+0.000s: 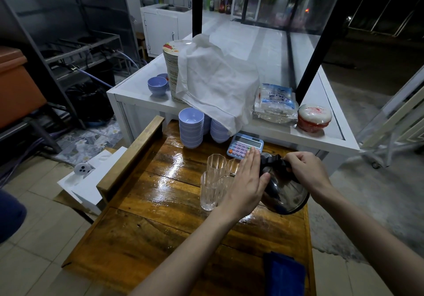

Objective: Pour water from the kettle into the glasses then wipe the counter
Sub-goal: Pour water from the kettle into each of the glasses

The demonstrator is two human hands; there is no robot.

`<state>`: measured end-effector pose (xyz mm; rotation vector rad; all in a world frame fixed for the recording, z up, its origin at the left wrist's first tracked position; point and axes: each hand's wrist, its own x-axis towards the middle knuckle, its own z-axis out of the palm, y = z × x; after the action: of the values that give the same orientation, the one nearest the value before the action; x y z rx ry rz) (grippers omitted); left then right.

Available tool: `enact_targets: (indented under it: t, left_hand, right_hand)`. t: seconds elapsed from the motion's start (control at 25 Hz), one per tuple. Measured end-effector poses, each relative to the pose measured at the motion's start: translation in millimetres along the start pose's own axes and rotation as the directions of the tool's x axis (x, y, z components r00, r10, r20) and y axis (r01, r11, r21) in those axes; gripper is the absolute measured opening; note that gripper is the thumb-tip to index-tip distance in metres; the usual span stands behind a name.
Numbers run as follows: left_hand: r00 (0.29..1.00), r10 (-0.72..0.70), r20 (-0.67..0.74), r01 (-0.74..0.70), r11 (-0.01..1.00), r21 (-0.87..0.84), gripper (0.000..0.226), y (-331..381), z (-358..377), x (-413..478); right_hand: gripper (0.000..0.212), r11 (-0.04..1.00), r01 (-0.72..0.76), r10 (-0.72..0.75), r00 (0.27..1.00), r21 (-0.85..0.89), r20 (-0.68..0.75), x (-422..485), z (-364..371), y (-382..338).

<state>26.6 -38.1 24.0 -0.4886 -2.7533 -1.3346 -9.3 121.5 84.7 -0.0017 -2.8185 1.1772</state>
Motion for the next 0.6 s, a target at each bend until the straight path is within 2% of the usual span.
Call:
enact_targets:
  t: [0.6]
  left_hand:
    - [1.0, -0.007, -0.013, 0.007, 1.0, -0.014, 0.062, -0.3, 0.4, 1.6]
  right_hand:
    - [0.041, 0.999, 0.035, -0.035, 0.999, -0.027, -0.004, 1.9, -1.5, -4.6]
